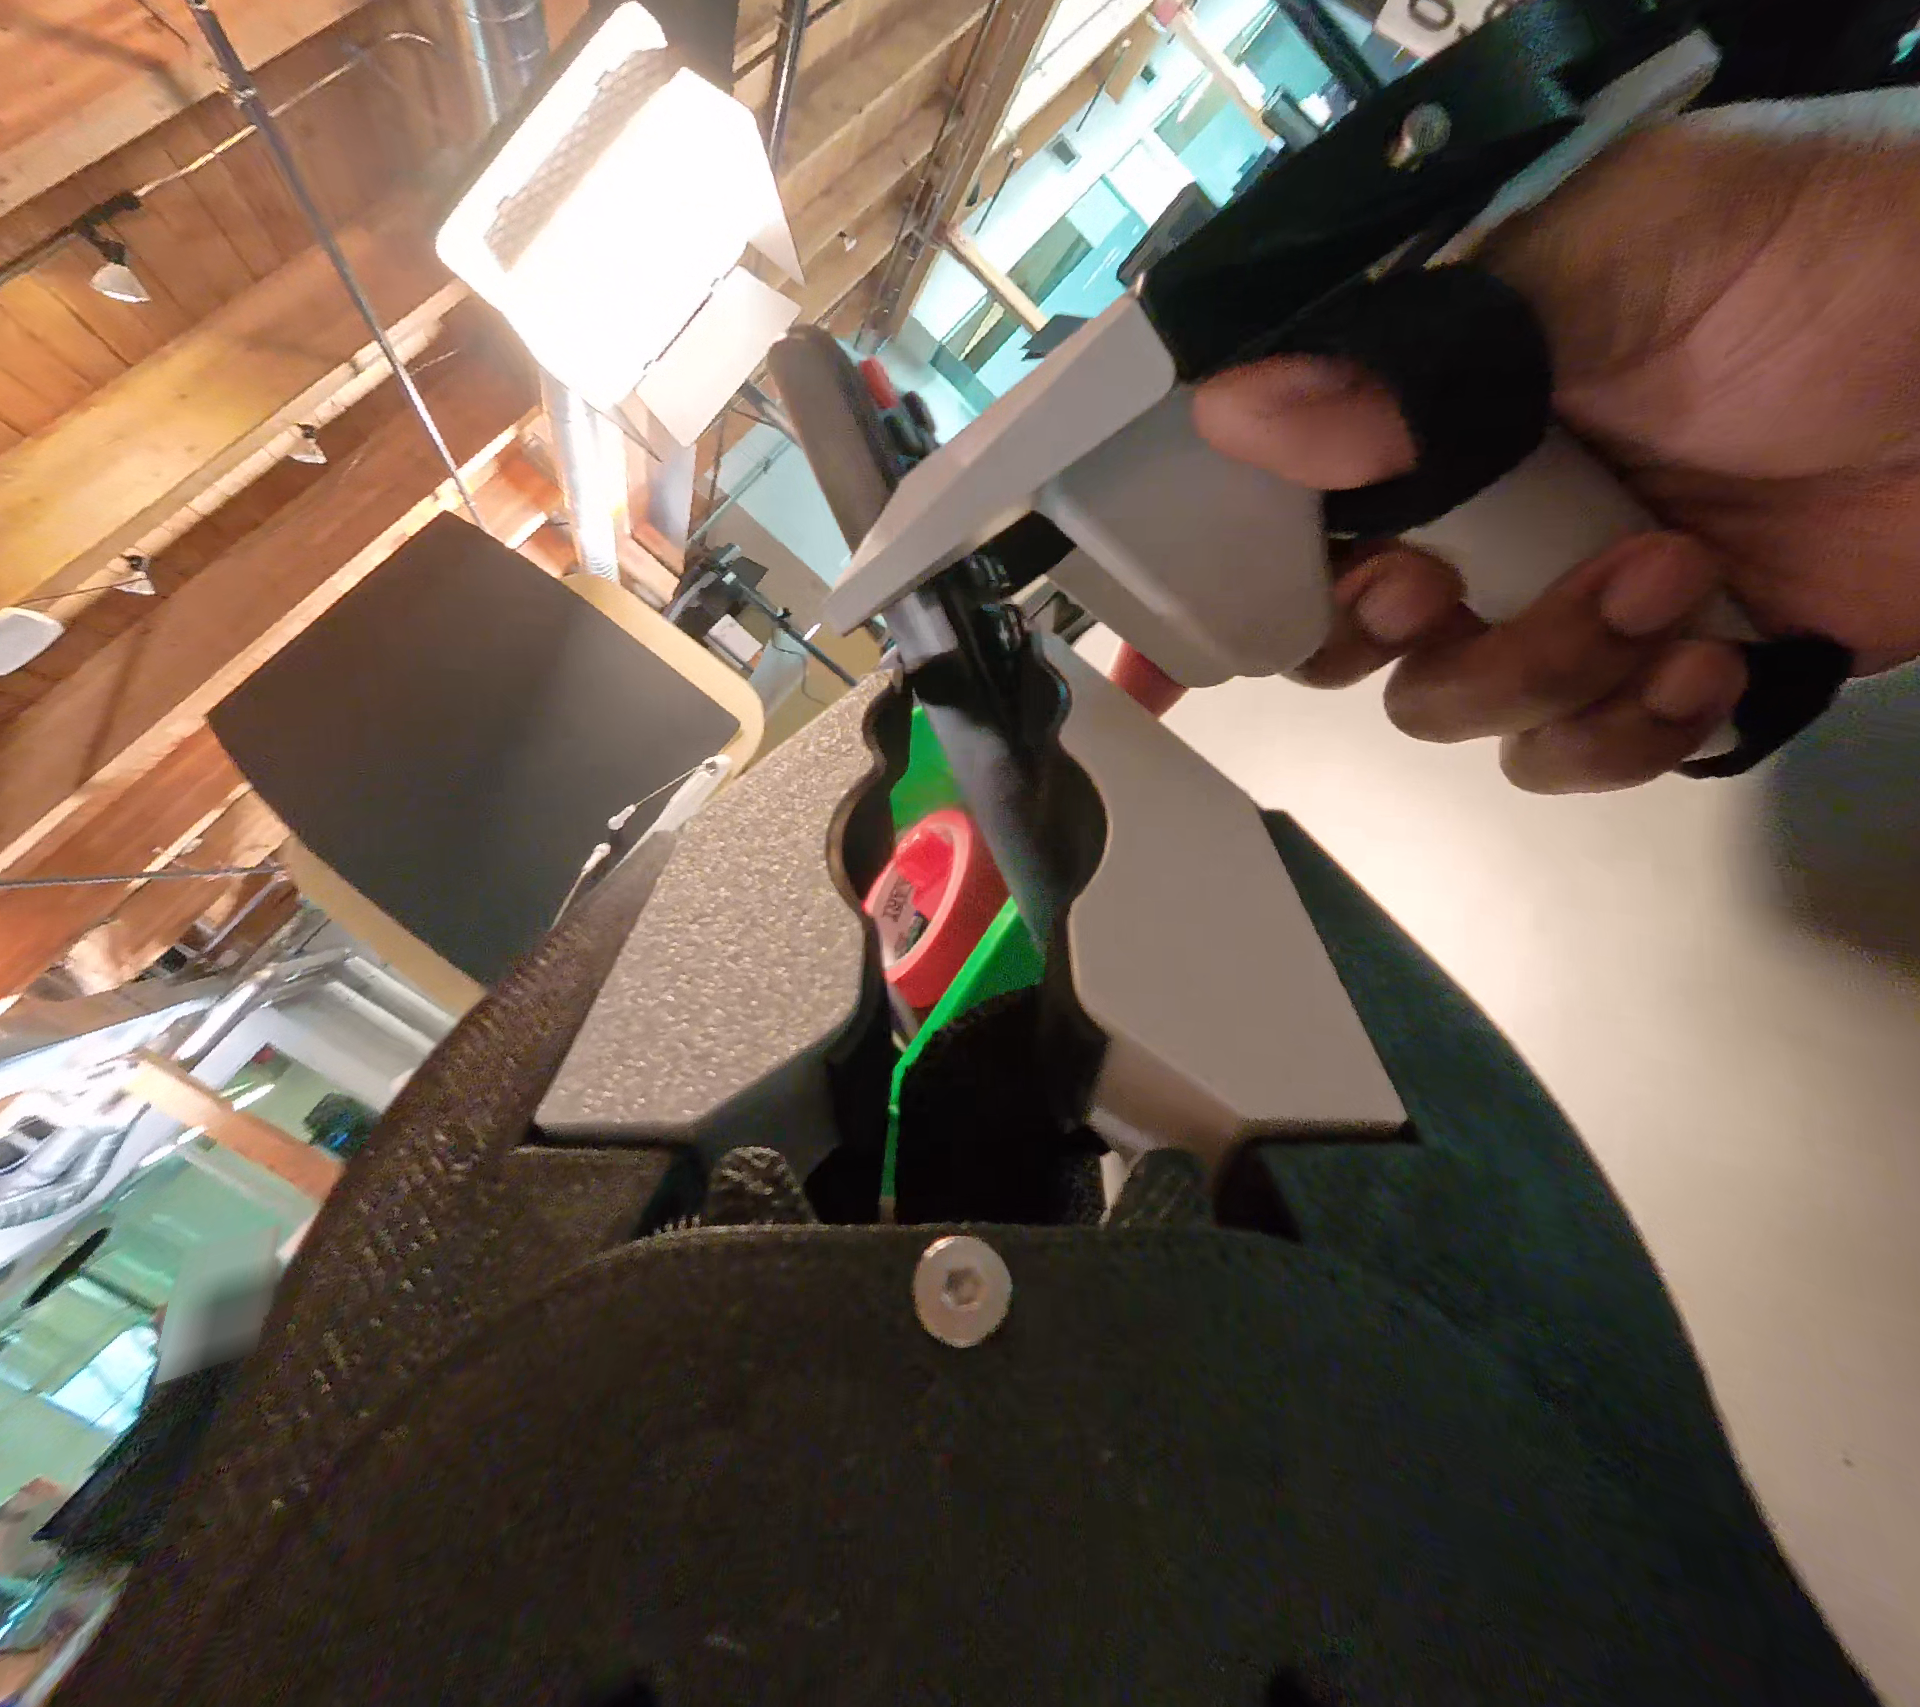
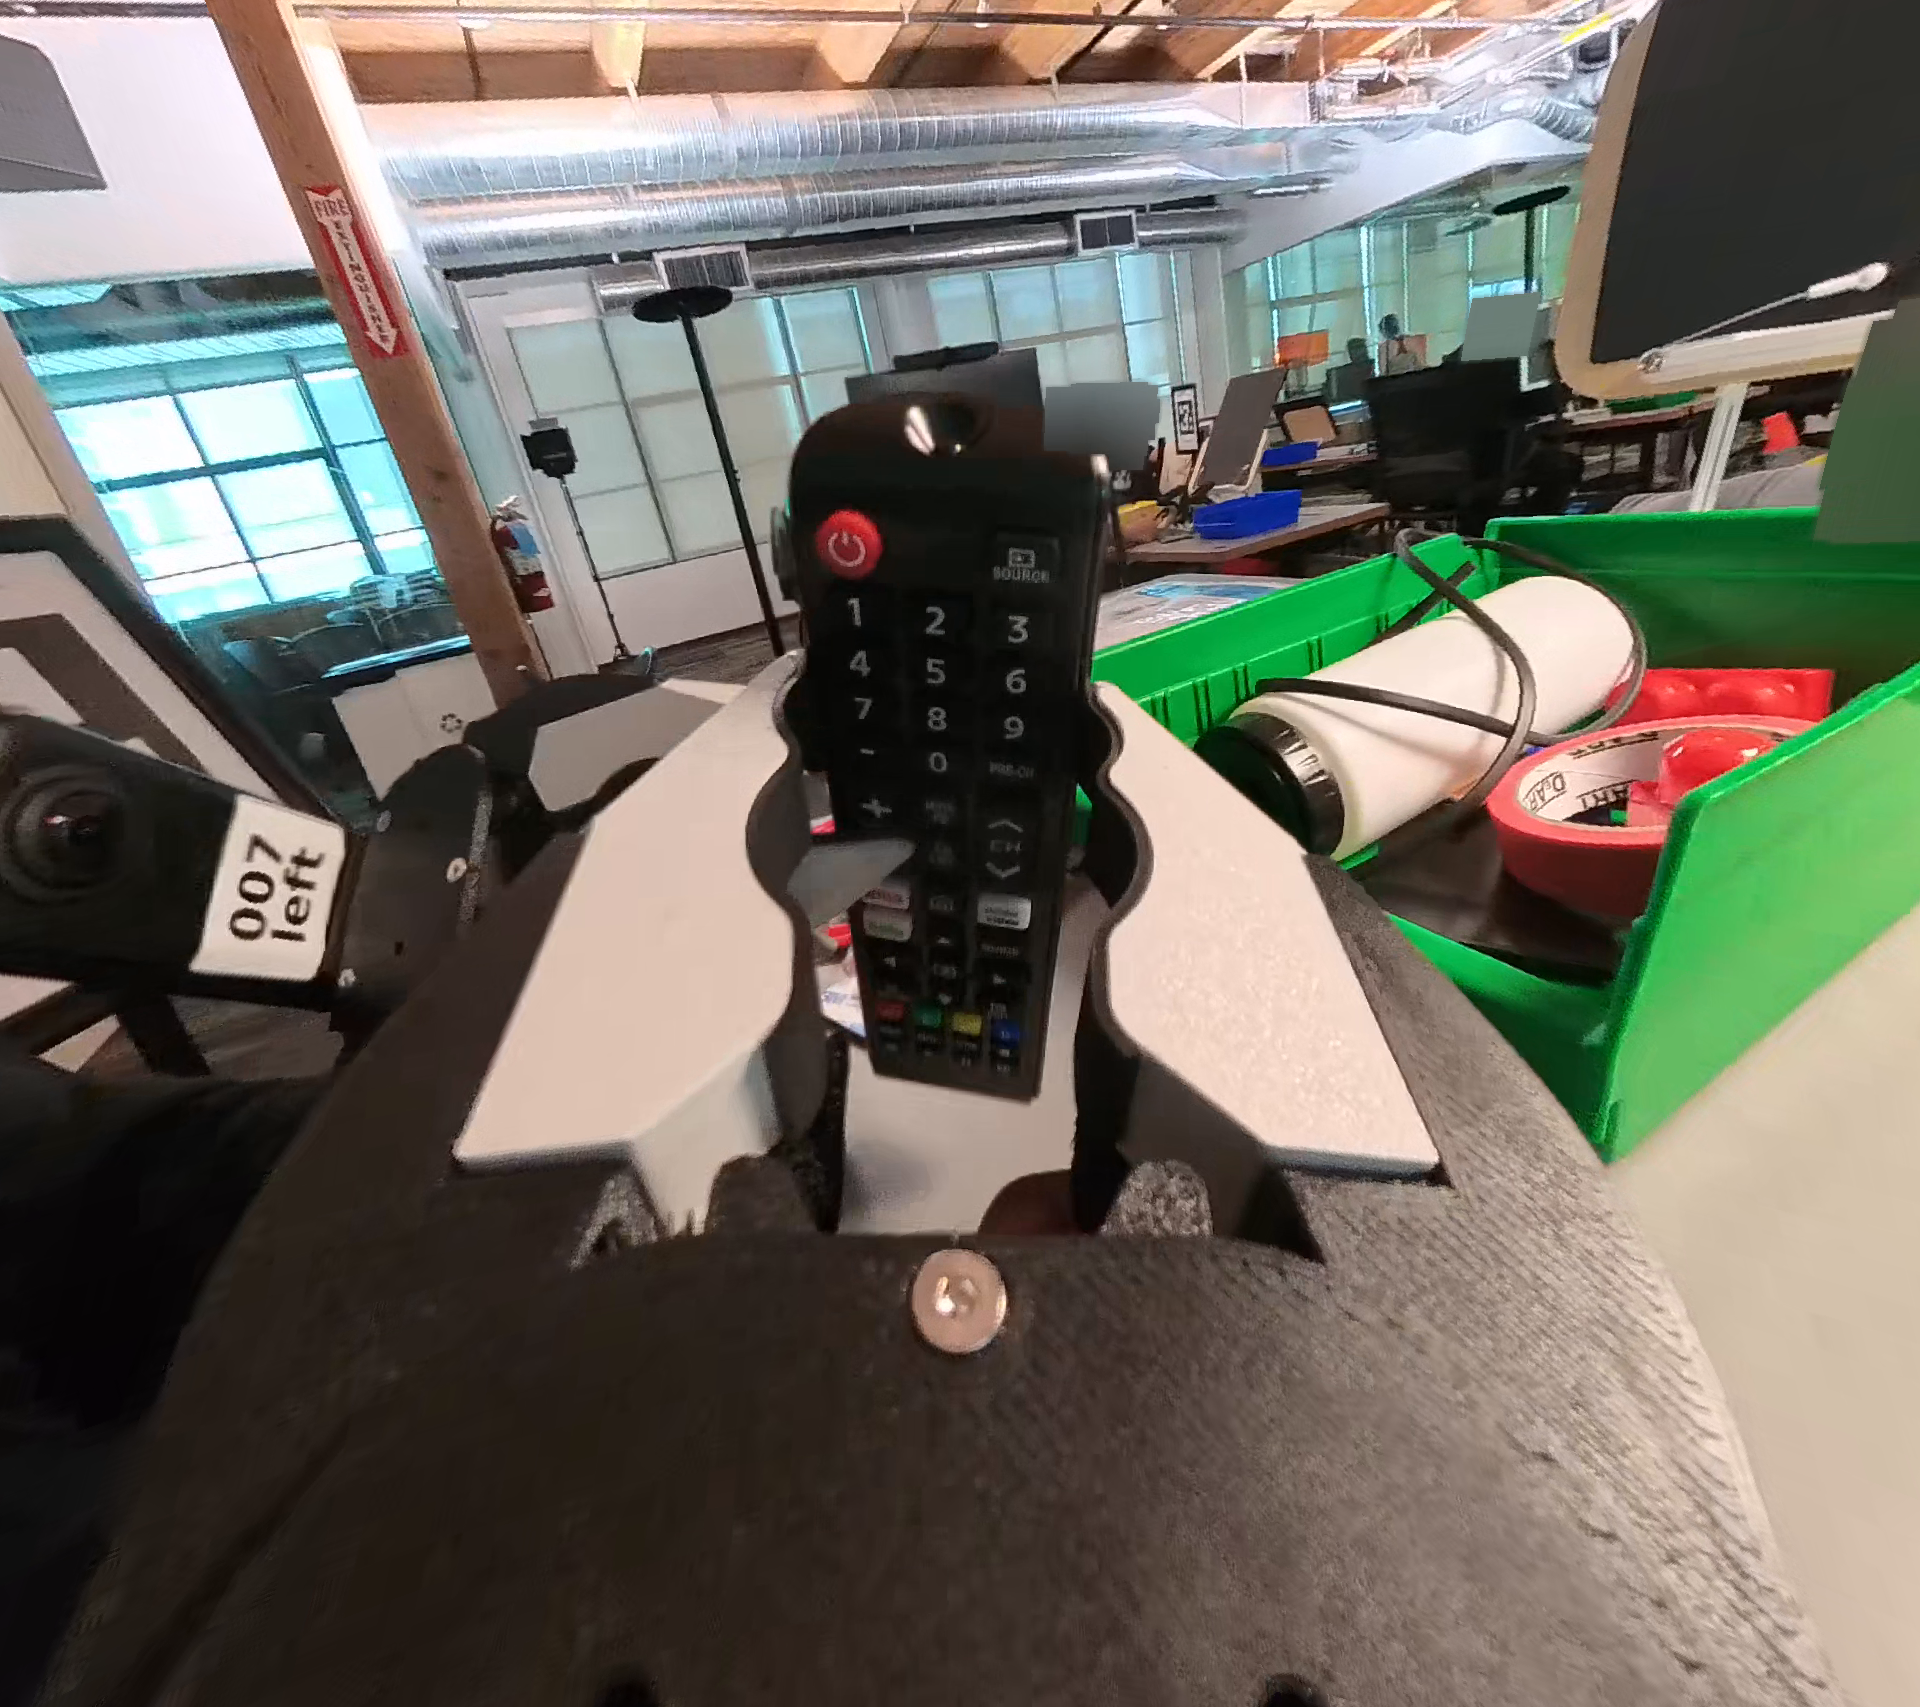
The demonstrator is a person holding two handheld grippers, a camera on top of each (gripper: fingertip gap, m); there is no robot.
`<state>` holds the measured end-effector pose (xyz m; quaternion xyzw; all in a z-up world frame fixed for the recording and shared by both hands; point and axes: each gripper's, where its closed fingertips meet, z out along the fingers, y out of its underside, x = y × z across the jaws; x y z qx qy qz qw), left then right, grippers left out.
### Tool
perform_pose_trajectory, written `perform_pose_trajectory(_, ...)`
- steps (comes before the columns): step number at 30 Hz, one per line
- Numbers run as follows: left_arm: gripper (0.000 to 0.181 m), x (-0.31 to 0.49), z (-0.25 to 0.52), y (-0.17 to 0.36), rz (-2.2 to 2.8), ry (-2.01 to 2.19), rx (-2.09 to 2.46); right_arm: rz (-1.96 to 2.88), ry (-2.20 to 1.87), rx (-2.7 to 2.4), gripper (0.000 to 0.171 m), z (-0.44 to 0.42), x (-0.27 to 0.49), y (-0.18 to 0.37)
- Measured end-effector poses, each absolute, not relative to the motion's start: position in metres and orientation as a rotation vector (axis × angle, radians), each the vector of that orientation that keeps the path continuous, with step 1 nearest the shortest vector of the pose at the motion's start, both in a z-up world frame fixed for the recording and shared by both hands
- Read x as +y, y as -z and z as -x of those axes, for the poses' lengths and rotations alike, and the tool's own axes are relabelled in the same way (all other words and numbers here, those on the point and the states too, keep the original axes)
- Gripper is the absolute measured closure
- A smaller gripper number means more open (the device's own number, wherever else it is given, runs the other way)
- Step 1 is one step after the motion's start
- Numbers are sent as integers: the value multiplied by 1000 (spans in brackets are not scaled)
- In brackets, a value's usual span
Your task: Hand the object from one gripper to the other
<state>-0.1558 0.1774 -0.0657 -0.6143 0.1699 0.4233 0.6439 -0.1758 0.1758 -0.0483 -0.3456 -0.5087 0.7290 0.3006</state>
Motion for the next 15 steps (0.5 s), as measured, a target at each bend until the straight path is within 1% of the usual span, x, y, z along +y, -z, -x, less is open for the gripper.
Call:
perform_pose_trajectory(3, 160, 174, 144, 59, 1353, -804, 380, 929, -1927, -1277, 121, 176, 187, 43)
perform_pose_trajectory(6, 147, 170, 143, 52, 1347, -560, 303, 950, -1963, -1206, 121, 174, 198, 37)
perform_pose_trajectory(9, 133, 176, 141, 64, 1449, -296, 245, 922, -1930, -1214, 121, 173, 196, 36)
perform_pose_trajectory(11, 132, 180, 137, 73, 1500, -251, 263, 887, -1838, -1253, 121, 174, 190, 39)
perform_pose_trajectory(13, 135, 182, 132, 79, 1516, -270, 298, 858, -1750, -1265, 121, 175, 189, 40)
perform_pose_trajectory(15, 135, 184, 133, 81, 1527, -291, 302, 856, -1736, -1262, 121, 175, 190, 40)
